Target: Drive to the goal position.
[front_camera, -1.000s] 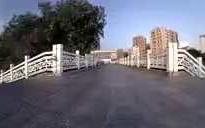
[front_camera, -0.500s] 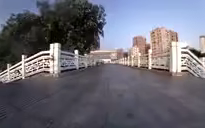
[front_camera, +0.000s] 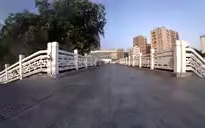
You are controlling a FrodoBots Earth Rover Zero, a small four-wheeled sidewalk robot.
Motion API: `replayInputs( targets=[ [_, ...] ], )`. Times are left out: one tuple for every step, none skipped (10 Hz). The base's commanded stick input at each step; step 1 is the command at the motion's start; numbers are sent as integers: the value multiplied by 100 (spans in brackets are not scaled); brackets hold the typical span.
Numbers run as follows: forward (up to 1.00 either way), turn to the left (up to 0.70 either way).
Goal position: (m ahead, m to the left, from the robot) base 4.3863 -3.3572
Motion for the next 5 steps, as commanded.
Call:
replayInputs(
  targets=[
    [45, 0],
    [45, 0],
    [45, 0],
    [45, 0],
    [45, 0]
  ],
)
